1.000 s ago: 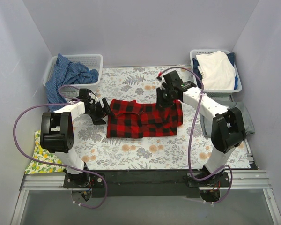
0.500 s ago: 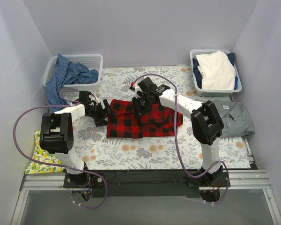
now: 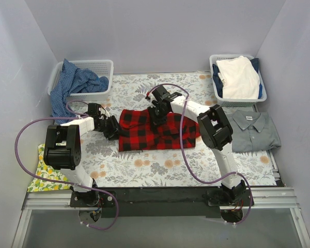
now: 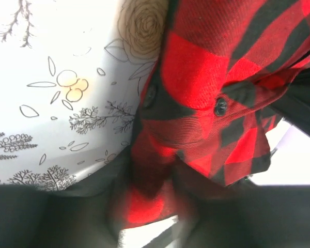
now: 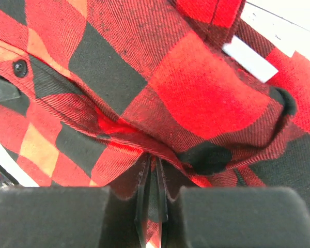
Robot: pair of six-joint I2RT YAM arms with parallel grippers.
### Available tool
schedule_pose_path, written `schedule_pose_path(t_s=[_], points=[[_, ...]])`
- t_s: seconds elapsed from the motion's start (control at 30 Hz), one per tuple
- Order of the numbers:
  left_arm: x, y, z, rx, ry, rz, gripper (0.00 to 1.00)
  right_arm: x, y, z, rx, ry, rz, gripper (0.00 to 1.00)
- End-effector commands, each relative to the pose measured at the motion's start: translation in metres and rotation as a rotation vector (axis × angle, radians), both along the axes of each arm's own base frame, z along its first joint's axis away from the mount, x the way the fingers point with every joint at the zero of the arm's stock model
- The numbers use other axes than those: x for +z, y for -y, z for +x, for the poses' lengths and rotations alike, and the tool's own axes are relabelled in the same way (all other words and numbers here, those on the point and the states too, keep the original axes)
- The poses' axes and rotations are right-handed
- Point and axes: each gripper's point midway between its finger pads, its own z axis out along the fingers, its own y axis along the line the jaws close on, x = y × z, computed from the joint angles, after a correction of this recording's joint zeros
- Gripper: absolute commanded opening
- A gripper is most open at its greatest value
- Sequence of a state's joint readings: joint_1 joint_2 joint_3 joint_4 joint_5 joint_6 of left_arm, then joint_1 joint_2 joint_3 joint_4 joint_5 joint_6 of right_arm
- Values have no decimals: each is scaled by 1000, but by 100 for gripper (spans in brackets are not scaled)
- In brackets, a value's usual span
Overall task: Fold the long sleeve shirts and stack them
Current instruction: Fold the shirt
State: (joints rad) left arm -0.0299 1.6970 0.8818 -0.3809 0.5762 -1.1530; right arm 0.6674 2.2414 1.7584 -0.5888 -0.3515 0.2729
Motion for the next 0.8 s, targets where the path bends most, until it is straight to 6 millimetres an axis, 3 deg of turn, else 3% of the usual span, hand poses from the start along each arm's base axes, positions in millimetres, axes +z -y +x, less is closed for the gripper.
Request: schedule_pose_path(t_s=[0.0,0.07,0.17,0.33,0.47,0.6,0.77], points=[[0,-1,-1,-6,-5,10,16,-3,-3,9,8,31,-3,15],[6,0,5,-5,10,7,0,3,-3,8,13,39,4,15],[19,-1,14,-8,36,16,0,17,-2,9,20,73,16,15],[49,-7,31,-8,99,59,0,59,4,17,9,187,31,17],[66,-6,34,-13,123,56,0,84,9,19,2,246,43,19],[75,-5,35,-16,129,46,0,77,9,18,8,230,38,19],[85,-3,37,-22,145,37,0,46,1,15,31,155,28,14]])
